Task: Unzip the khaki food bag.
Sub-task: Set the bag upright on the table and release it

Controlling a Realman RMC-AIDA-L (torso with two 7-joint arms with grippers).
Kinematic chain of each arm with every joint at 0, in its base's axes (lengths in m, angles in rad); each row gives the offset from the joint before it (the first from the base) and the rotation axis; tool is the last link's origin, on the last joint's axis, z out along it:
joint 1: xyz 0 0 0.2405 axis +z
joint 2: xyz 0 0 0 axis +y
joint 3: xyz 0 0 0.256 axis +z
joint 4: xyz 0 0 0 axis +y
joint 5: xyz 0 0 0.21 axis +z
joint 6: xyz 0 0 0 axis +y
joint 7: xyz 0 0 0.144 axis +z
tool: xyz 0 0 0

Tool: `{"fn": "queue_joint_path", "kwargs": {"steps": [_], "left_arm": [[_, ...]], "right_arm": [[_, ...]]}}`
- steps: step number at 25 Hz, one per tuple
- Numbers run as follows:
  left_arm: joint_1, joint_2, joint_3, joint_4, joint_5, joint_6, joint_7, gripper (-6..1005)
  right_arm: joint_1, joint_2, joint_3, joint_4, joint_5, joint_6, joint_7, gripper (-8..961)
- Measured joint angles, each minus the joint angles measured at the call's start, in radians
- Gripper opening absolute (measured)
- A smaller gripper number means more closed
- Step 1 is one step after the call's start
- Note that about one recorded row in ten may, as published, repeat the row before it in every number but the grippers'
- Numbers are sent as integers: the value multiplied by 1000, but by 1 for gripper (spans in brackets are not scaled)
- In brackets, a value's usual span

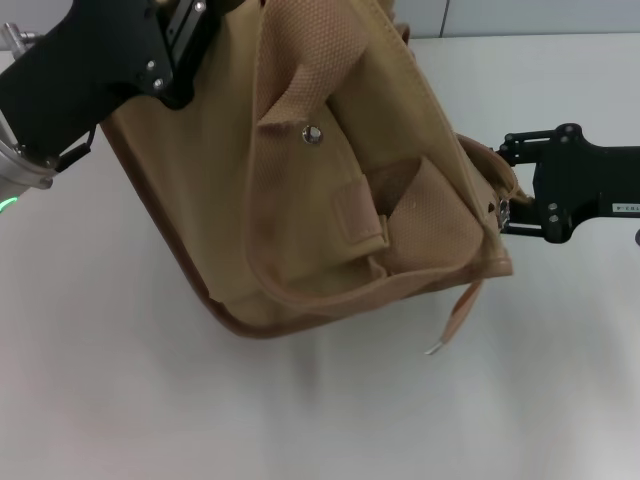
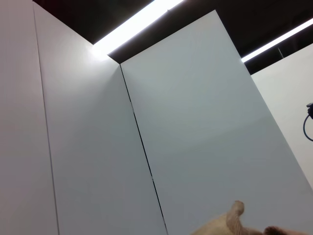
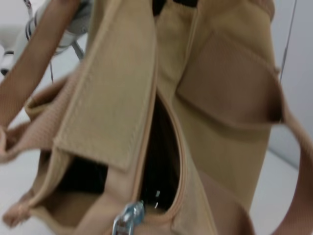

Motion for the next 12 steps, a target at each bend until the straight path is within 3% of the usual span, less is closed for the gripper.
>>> {"fn": "queue_joint_path", "kwargs": {"steps": [12], "left_arm": [[14, -1, 8, -111, -15, 12, 50, 85]], "right_arm": [[-27, -1, 49, -42, 124, -15, 5, 238]]}}
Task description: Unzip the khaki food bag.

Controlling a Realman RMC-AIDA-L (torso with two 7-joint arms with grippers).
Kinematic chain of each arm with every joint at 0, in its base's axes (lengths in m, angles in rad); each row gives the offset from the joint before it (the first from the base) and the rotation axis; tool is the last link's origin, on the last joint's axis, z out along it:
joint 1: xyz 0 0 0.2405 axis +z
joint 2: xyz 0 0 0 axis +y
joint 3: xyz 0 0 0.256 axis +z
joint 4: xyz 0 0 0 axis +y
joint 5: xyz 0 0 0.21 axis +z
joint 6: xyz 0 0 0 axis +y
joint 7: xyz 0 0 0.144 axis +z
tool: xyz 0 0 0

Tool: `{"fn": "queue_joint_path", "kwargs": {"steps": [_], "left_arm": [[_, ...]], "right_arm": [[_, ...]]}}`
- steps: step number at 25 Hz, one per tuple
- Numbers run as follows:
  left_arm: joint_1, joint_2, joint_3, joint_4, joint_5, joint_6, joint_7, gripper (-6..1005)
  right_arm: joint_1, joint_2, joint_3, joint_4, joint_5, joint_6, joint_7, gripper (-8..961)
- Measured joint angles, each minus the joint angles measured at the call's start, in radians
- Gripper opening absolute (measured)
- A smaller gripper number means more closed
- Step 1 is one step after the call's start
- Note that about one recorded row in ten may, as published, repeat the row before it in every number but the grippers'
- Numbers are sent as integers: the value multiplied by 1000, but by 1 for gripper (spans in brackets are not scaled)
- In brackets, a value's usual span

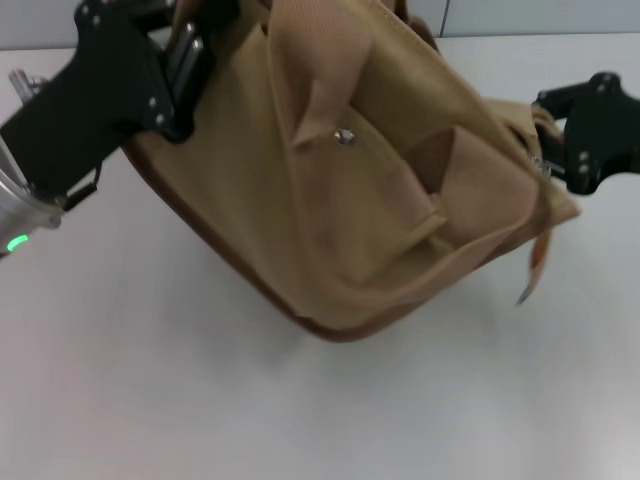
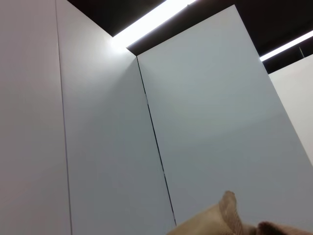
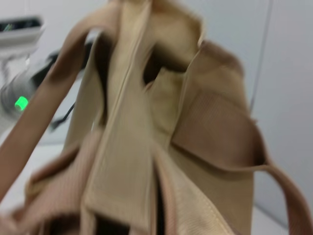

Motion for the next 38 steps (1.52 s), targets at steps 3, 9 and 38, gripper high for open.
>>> {"fn": "queue_joint_path", "kwargs": {"steps": [3, 9, 38], "left_arm": [[1, 0, 26, -88, -3, 8, 95, 85], [6, -1, 103, -228, -3, 17, 207, 85], [169, 35, 195, -95, 9, -123, 92, 490]], "right_arm": [[7, -1, 44, -4, 37, 9, 39, 165], [36, 1, 64, -18, 66, 118, 144, 105], [-91, -1, -47, 24, 312, 277, 162, 462]]}}
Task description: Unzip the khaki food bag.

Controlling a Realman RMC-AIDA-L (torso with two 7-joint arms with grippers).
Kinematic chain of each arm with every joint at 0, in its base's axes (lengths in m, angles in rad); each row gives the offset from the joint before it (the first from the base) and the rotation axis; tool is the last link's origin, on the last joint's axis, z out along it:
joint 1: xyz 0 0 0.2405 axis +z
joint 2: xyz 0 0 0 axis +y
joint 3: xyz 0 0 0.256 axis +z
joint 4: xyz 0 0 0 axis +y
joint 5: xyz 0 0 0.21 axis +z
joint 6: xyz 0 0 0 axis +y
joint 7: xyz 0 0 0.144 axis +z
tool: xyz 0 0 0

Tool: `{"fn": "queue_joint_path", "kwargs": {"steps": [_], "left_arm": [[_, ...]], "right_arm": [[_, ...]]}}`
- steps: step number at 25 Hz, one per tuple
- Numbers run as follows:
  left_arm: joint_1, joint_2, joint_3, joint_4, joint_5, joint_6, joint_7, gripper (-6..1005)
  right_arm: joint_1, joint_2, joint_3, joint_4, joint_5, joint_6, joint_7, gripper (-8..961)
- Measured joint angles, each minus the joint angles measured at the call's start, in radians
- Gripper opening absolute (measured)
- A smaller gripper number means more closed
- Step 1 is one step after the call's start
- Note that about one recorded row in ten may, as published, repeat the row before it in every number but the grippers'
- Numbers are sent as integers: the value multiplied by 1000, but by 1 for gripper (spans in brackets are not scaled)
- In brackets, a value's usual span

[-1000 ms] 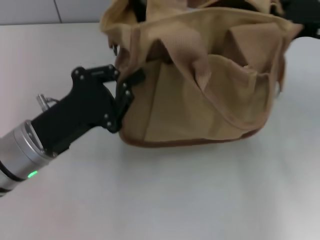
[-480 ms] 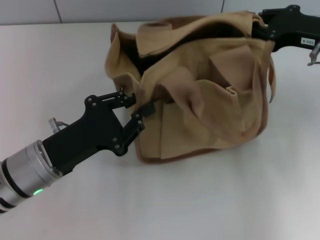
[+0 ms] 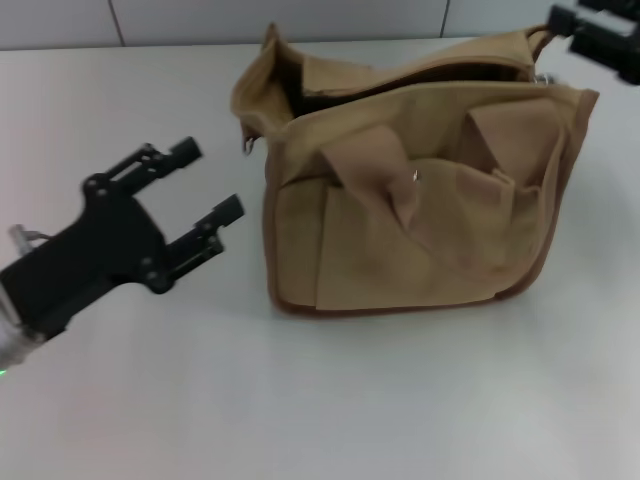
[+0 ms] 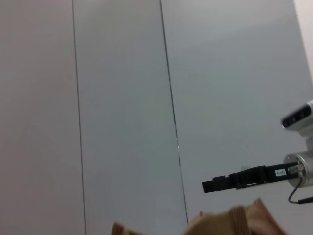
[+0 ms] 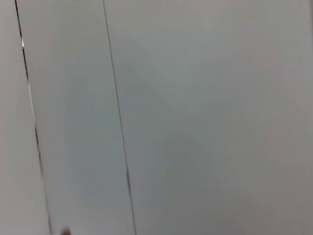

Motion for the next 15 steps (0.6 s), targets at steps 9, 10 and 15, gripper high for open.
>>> {"fn": "queue_joint_path", "kwargs": {"steps": [9, 10, 15], "left_arm": [[72, 67, 17, 137, 87, 138, -125, 761], [63, 73, 16, 139, 119, 136, -143, 790], [7, 76, 10, 156, 305, 76, -253, 818]], "right_arm": [[-54, -33, 108, 172, 104, -503, -207, 688], [-53, -38, 106, 182, 36, -559, -232, 708], [-32, -15, 92, 190, -329, -640, -347, 827]]}}
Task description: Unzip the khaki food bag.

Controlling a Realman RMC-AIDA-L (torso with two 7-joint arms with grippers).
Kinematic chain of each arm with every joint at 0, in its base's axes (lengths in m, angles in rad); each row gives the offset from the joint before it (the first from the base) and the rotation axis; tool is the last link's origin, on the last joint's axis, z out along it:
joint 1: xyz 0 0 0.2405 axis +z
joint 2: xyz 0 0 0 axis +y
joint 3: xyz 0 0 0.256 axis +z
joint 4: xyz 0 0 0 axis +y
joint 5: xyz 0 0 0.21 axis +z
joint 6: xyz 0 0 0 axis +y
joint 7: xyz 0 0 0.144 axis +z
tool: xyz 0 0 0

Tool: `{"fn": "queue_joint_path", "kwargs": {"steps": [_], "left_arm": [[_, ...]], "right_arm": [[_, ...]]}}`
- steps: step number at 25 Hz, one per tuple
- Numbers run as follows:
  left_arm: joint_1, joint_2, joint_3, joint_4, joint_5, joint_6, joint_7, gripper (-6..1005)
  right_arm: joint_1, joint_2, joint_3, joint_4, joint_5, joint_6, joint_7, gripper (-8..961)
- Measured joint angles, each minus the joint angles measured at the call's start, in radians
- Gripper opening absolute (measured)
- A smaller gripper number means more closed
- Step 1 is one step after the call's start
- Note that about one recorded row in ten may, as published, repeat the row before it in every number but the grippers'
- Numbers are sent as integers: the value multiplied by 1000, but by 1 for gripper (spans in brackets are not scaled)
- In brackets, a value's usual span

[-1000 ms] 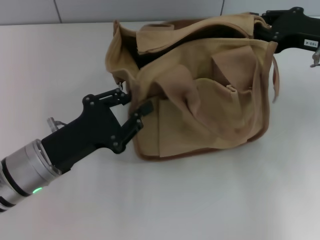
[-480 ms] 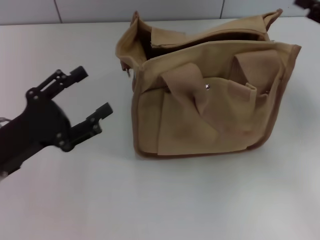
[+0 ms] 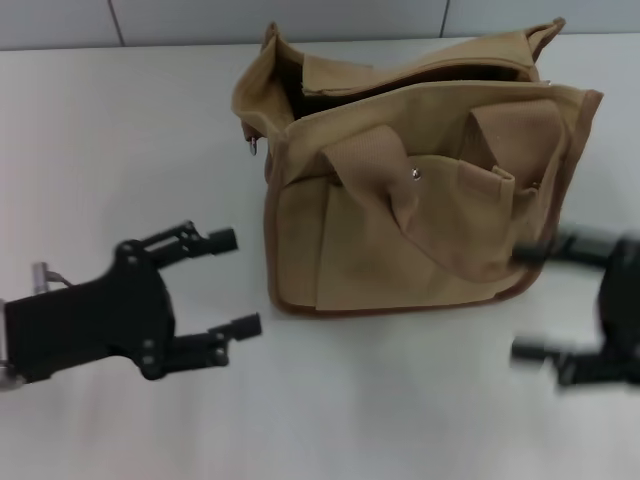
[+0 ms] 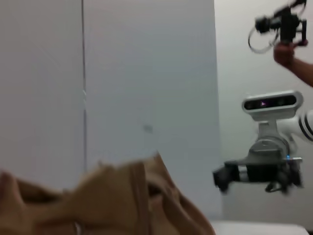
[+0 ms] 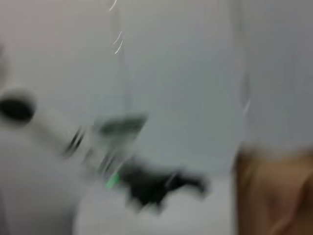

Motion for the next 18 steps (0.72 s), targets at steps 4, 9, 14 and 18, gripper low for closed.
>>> {"fn": "queue_joint_path", "kwargs": {"steps": [4, 9, 14, 18], "left_arm": [[-21, -24, 3, 46, 84, -63, -66, 818], [-23, -49, -2, 87, 131, -109, -112, 818], [-7, -56, -18, 88, 127, -113, -107, 818], [3, -58, -33, 89, 126, -108, -103, 818]], "right_arm": [[17, 20, -10, 21, -120, 52, -44, 827], [28, 17, -4, 58, -120, 71, -54, 826], [20, 16, 1, 60, -120, 71, -82, 827], [19, 15, 36, 60, -122, 71, -84, 827]]}}
